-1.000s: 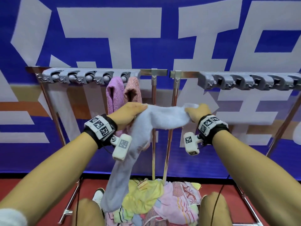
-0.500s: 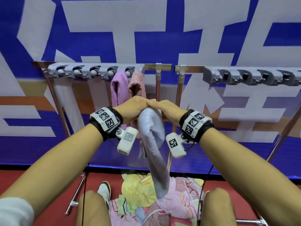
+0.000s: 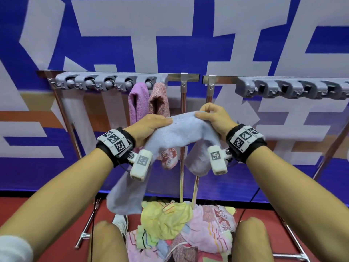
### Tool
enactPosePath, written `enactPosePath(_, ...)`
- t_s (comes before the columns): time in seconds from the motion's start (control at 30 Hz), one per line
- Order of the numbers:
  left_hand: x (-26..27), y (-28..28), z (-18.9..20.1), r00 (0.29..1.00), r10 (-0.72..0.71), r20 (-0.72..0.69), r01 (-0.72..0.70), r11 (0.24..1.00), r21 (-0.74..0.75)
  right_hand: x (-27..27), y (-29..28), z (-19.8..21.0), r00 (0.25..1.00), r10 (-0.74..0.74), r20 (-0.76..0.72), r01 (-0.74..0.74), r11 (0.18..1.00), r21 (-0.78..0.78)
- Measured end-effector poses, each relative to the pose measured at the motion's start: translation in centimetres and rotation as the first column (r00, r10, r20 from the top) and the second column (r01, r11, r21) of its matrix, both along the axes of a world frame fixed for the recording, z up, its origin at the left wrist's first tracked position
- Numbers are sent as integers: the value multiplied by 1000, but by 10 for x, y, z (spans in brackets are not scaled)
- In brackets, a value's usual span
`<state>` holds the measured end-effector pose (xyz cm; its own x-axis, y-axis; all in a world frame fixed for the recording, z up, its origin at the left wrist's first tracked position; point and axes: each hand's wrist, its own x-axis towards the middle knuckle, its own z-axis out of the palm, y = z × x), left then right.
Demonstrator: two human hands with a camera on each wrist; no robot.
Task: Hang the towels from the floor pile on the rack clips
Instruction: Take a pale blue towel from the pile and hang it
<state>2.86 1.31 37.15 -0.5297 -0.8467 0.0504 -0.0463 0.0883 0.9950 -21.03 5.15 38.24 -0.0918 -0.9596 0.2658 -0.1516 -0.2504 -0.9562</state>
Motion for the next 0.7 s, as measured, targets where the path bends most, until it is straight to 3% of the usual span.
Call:
enactPosePath(0.13,-10,3,21,999,-30,-45,27,998,-56,13,-5,-5,998,44,-46,-39,995,94)
enactPosePath(0.37,-12,0,29,998,-63,-9,62,996,-64,67,-1,9,939,302,165,-336,909,247)
enactPosePath(0.7,31,-11,18,999,37,4,-36,997,-70,99,-13,13,954,301,6,-296,933,206)
